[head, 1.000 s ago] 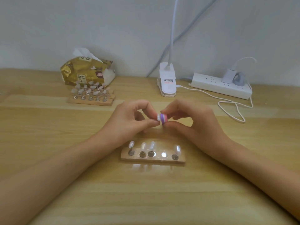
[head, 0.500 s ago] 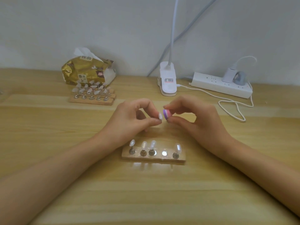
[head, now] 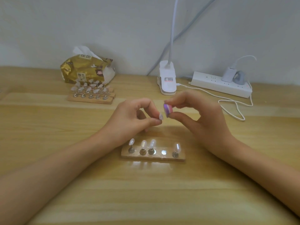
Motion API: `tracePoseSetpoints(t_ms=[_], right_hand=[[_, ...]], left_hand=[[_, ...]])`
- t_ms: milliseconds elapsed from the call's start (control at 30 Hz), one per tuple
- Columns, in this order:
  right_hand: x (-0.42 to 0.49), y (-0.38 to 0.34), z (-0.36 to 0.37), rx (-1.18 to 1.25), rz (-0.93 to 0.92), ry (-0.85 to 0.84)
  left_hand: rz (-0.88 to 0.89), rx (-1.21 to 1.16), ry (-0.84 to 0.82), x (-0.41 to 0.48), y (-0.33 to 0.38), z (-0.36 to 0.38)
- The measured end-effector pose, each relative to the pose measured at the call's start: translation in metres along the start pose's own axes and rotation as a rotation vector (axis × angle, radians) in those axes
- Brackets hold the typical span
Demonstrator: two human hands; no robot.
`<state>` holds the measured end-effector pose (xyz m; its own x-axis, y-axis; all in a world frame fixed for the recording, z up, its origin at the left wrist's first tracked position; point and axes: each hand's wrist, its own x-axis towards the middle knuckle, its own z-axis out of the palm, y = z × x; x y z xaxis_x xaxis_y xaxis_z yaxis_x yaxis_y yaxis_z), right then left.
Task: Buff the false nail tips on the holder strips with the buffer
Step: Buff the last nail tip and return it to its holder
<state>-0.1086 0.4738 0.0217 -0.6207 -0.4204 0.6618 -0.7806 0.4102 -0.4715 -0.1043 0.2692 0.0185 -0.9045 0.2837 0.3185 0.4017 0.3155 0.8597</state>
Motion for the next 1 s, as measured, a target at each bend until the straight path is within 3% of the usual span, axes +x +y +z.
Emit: tracePoseSetpoints(t_ms=[67,167,300,400,533,633,733,900,1000], right_hand=[[-0.0004,-0.0007,0.0022,-0.035,-0.052,0.002],[-0.0014,0.0015,0.0004,-0.008,0.076,-0.068],[0.0002,-0.0012,0.0013,-0.031,-0.021,-0.001],[-0.0016,0.0017,-0.002,-0.015,0.089,-0.065],[-0.0014,0.0005,-0.001,-0.066,-0.009,0.001],[-0.0026,0.0032,-0.0017,-0.018,0.106,-0.078],[-0.0012,0.0008,-0.0003,-0.018,0.013,0.016],[-0.0016,0.0036,-0.0024,-0.016,0.075,-0.05],[-0.0012,0.0017,-0.001,-0.055,-0.014,-0.02]], left_hand=[[0.002,0.01,-0.01,0.0001,0.0002,-0.0003],[-0.014,-0.001,0.005,0.0002,-0.0003,0.0],[0.0,0.011,-0.011,-0.0002,0.0001,-0.0005],[-0.008,0.009,-0.007,-0.0002,-0.0005,-0.0003],[-0.003,0.024,-0.01,-0.0008,-0.0002,0.0],[-0.006,0.018,-0.008,-0.0008,0.0,0.0001],[0.002,0.023,-0.016,-0.0004,0.0016,0.0006],[-0.017,0.006,-0.015,-0.0007,0.0009,0.0004],[-0.016,0.011,-0.02,-0.0005,0.0013,-0.0001]])
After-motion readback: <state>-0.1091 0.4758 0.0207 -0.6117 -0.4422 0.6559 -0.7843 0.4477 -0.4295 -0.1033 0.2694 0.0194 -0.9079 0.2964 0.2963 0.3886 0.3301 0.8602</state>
